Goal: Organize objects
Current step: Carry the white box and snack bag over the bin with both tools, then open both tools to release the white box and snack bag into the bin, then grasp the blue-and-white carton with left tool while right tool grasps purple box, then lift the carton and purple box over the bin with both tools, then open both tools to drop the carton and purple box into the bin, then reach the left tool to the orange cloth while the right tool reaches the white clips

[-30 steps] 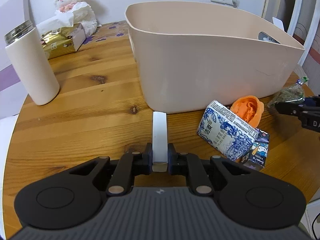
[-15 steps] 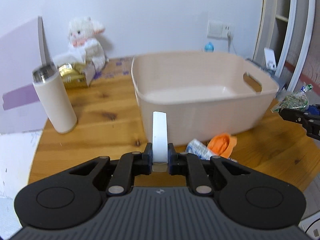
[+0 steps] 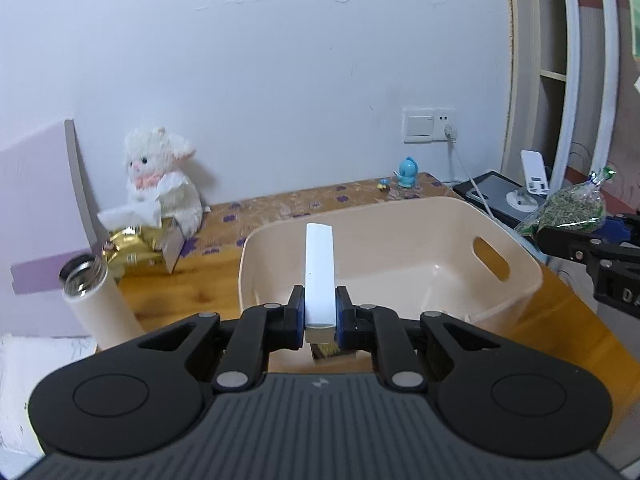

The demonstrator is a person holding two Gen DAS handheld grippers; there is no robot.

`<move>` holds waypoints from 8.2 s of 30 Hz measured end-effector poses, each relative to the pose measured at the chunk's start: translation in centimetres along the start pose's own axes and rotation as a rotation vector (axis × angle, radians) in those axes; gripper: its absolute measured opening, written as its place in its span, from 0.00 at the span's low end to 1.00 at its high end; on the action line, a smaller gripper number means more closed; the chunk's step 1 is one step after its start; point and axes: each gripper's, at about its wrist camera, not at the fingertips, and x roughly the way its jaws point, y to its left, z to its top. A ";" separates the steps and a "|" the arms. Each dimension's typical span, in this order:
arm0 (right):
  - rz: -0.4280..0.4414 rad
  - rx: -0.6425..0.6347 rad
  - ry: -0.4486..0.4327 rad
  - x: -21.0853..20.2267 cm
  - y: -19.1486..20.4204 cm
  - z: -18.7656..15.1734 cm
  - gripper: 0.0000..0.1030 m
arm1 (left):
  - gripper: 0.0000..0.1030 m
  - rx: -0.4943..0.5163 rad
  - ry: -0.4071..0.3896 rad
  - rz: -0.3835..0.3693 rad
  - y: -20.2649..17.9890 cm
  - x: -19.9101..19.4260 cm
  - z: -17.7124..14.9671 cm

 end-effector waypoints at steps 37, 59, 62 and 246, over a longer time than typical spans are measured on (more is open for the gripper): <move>-0.038 -0.063 0.203 10.6 -1.0 -1.8 0.58 | 0.67 0.053 0.249 0.005 -2.9 13.3 1.0; -0.039 -0.047 0.153 -1.9 0.5 -2.7 0.85 | 0.86 -0.011 0.157 -0.001 -2.2 0.7 -2.7; -0.038 -0.050 0.176 -2.1 0.7 -3.6 0.86 | 0.86 -0.010 0.175 -0.005 -2.1 0.4 -3.9; -0.025 -0.051 0.123 2.4 -1.6 -1.4 0.86 | 0.88 0.013 0.162 0.080 -3.2 3.4 -0.2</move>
